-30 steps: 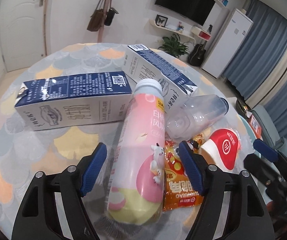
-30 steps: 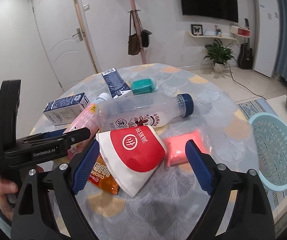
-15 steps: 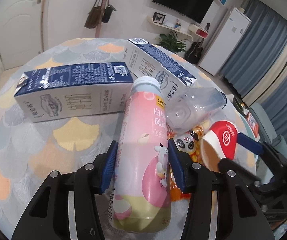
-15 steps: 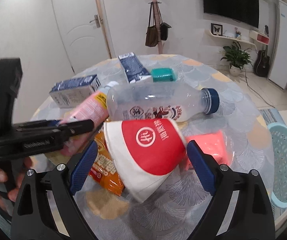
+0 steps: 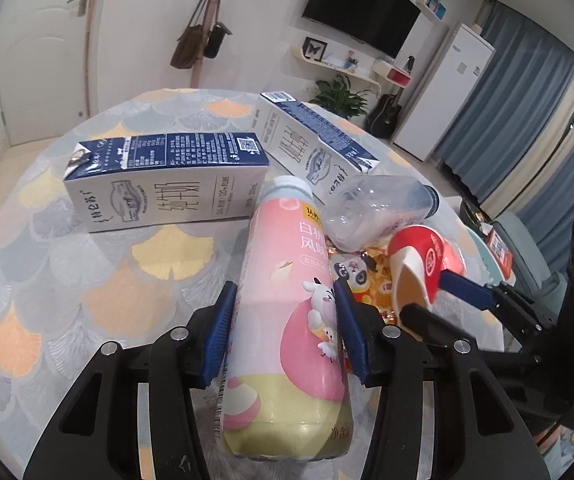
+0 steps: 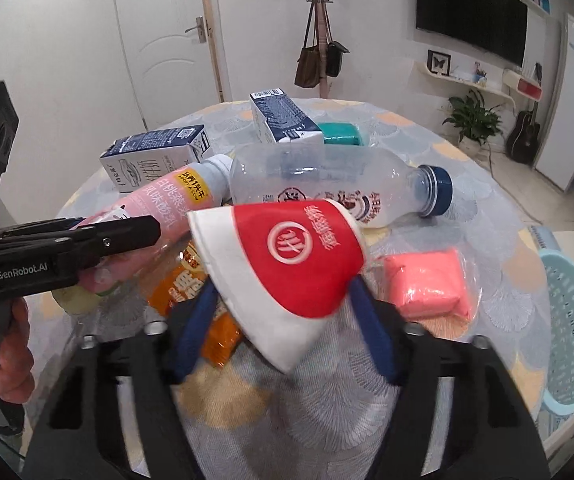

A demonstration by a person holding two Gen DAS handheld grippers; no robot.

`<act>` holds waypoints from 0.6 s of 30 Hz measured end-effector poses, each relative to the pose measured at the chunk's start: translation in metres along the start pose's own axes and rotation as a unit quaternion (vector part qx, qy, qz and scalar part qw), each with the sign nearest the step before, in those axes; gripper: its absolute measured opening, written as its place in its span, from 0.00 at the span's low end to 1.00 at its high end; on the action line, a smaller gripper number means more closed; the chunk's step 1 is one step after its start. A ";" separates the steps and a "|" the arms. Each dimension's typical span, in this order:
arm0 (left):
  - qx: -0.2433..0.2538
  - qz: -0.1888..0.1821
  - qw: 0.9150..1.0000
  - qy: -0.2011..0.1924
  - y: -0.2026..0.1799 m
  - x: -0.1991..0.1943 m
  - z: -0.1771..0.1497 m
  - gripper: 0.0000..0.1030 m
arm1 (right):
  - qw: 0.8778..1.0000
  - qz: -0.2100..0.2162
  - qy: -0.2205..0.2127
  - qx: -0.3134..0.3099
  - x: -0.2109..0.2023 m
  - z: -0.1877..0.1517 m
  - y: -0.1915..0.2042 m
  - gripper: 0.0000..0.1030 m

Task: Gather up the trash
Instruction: 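Grasp the red-and-white paper cup with the right tool while the left tool holds the bottle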

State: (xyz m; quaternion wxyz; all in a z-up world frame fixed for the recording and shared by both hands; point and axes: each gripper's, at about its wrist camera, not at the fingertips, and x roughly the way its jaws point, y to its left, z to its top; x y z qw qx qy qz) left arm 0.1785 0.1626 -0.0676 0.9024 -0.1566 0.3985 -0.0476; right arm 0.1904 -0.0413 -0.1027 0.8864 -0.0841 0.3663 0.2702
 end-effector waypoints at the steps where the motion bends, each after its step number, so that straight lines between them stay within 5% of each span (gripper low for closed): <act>1: 0.002 -0.001 1.000 -0.002 -0.001 -0.002 -0.001 0.46 | 1.000 0.002 -0.001 0.001 -0.001 0.000 -0.001 0.49; 4: 0.002 -0.004 1.000 -0.008 -0.003 -0.006 -0.001 0.46 | 1.000 0.006 -0.003 0.004 -0.005 0.000 -0.001 0.34; 8: 0.002 -0.007 1.000 -0.014 -0.004 -0.012 -0.004 0.46 | 1.000 0.002 -0.002 0.010 -0.007 0.000 -0.001 0.34; 13: 0.003 -0.005 1.000 -0.014 -0.003 -0.014 -0.004 0.46 | 0.999 0.005 -0.004 0.035 -0.014 -0.003 -0.006 0.78; 18: 0.000 -0.001 1.000 -0.025 0.002 -0.020 -0.004 0.46 | 0.999 -0.030 -0.001 0.018 -0.008 0.001 0.012 0.79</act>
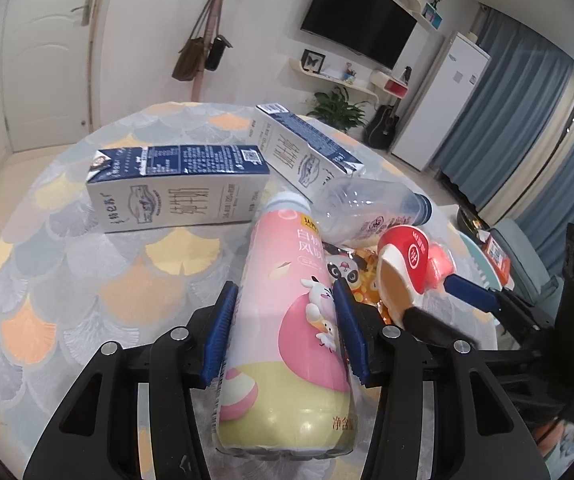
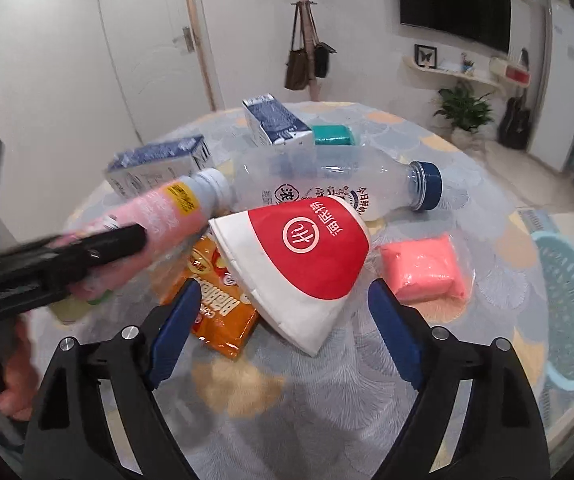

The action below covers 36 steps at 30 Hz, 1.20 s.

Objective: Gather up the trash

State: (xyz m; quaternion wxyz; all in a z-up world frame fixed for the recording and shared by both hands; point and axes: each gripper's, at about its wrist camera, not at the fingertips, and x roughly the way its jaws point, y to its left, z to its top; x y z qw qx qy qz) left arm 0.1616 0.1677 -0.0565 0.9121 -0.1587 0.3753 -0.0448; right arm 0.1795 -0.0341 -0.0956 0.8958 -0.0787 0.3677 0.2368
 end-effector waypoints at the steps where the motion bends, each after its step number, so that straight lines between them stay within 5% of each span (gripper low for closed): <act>1: -0.001 0.000 1.000 -0.003 0.002 -0.001 -0.001 0.46 | 1.000 -0.017 0.001 -0.008 0.003 0.001 0.005 0.80; 9: 0.001 0.000 1.000 -0.008 0.009 -0.006 0.000 0.46 | 0.996 -0.090 0.026 -0.003 0.033 0.014 0.013 0.82; 14: 0.022 0.008 1.000 0.016 0.004 0.003 -0.005 0.46 | 0.997 -0.076 0.012 0.014 0.027 0.010 0.005 0.75; 15: 0.028 0.012 0.999 0.023 0.002 0.005 -0.006 0.46 | 0.997 -0.071 0.008 0.021 0.024 0.009 0.003 0.73; 19: 0.061 0.036 0.996 0.059 -0.005 0.011 -0.016 0.46 | 0.999 -0.033 -0.019 0.028 0.002 0.002 -0.008 0.35; 26: 0.071 0.039 0.995 0.056 -0.016 0.009 -0.009 0.57 | 0.999 -0.009 -0.031 0.043 -0.011 0.004 -0.017 0.23; 30: 0.075 0.047 0.991 0.098 -0.017 0.027 -0.010 0.67 | 0.997 0.011 -0.038 0.063 -0.021 0.003 -0.024 0.15; 36: 0.086 0.080 0.988 0.096 -0.016 0.035 -0.012 0.45 | 0.996 0.025 -0.051 0.062 -0.036 0.002 -0.027 0.14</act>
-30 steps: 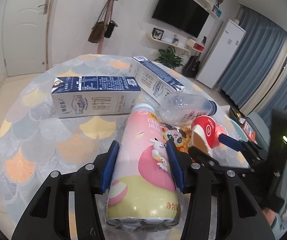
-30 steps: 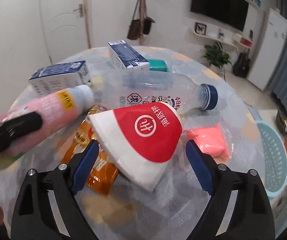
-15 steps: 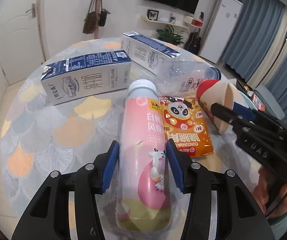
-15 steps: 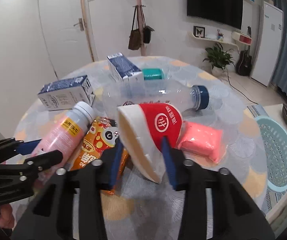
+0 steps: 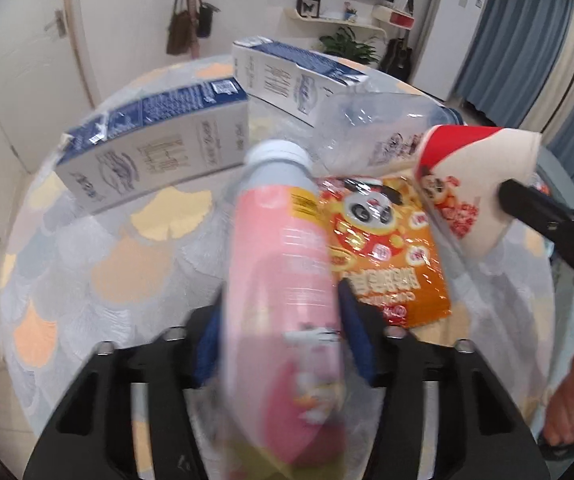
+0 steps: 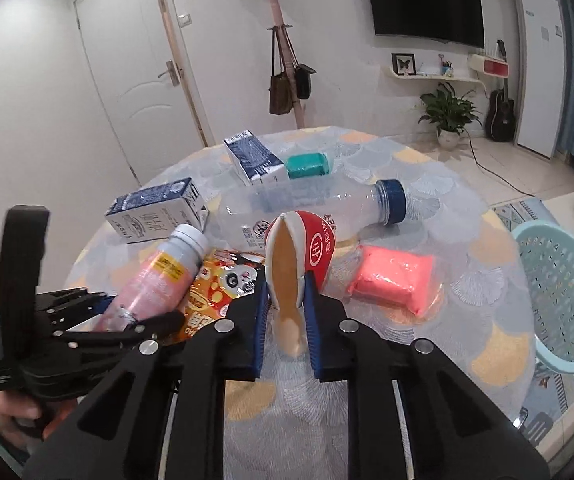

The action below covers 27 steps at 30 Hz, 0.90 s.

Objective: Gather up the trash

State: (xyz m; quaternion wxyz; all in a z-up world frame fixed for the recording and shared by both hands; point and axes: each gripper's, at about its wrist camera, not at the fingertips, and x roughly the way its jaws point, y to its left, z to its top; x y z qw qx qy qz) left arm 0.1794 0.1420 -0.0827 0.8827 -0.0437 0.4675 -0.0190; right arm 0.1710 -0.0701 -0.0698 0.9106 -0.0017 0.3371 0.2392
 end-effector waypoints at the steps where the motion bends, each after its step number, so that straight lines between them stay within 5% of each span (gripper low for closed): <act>1: -0.005 -0.008 1.000 -0.004 0.002 -0.002 0.000 0.45 | 1.000 0.002 -0.004 -0.001 -0.003 0.000 0.000 0.14; 14: -0.005 -0.074 0.989 -0.124 -0.018 -0.065 0.010 0.45 | 0.996 -0.007 -0.082 0.019 -0.063 0.010 -0.023 0.14; 27: 0.097 -0.160 0.969 -0.164 -0.160 -0.075 0.066 0.45 | 0.978 -0.095 -0.152 0.108 -0.123 0.015 -0.127 0.14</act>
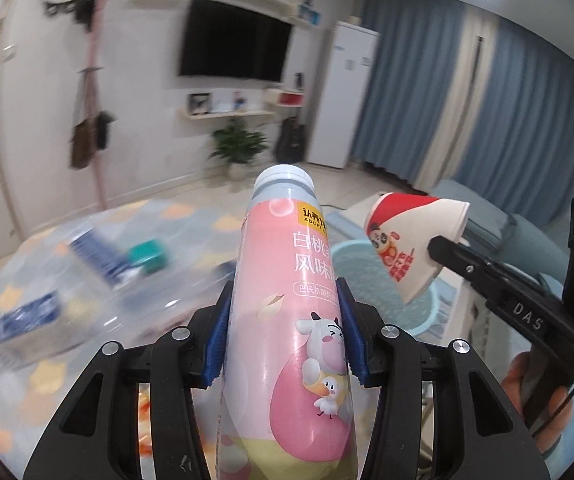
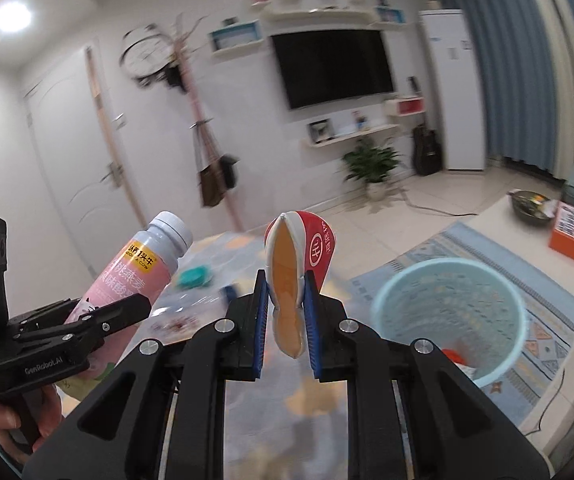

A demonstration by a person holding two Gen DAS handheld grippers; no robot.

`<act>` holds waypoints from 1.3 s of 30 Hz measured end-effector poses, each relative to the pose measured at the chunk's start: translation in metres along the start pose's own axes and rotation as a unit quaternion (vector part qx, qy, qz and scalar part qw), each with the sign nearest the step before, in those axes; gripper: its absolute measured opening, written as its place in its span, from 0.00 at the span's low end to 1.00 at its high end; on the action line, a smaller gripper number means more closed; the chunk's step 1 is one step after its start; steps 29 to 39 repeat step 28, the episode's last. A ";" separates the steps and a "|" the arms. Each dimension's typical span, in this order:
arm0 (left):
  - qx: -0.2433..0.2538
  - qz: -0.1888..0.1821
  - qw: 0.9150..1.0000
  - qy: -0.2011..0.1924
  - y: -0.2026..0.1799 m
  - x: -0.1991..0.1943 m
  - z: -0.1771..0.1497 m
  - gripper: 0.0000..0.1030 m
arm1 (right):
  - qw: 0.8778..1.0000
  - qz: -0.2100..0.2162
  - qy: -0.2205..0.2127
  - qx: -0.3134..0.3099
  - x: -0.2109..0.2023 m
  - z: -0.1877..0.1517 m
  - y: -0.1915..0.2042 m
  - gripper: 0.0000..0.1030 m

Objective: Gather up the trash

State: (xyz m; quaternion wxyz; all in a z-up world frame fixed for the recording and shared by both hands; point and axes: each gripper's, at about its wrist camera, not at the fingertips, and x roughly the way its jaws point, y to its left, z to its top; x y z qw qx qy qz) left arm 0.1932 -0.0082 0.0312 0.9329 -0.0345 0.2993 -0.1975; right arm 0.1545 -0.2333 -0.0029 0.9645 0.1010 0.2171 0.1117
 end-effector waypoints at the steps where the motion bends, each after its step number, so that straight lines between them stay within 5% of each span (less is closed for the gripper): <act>1: 0.004 -0.012 1.000 0.001 -0.010 0.010 0.007 0.45 | 1.000 -0.009 -0.005 0.011 -0.002 0.003 -0.012 0.14; 14: 0.023 -0.094 0.995 0.023 -0.092 0.124 0.051 0.45 | 0.986 -0.105 -0.002 0.132 0.022 -0.011 -0.142 0.14; 21: 0.013 -0.104 0.990 0.100 -0.101 0.205 0.032 0.45 | 0.967 -0.127 0.036 0.217 0.057 -0.039 -0.198 0.14; 24: 0.010 -0.129 0.980 0.153 -0.103 0.237 0.020 0.45 | 0.962 -0.139 0.048 0.229 0.068 -0.052 -0.213 0.15; 39: 0.013 -0.129 0.977 0.172 -0.103 0.254 0.015 0.45 | 0.954 -0.158 0.066 0.246 0.081 -0.066 -0.224 0.17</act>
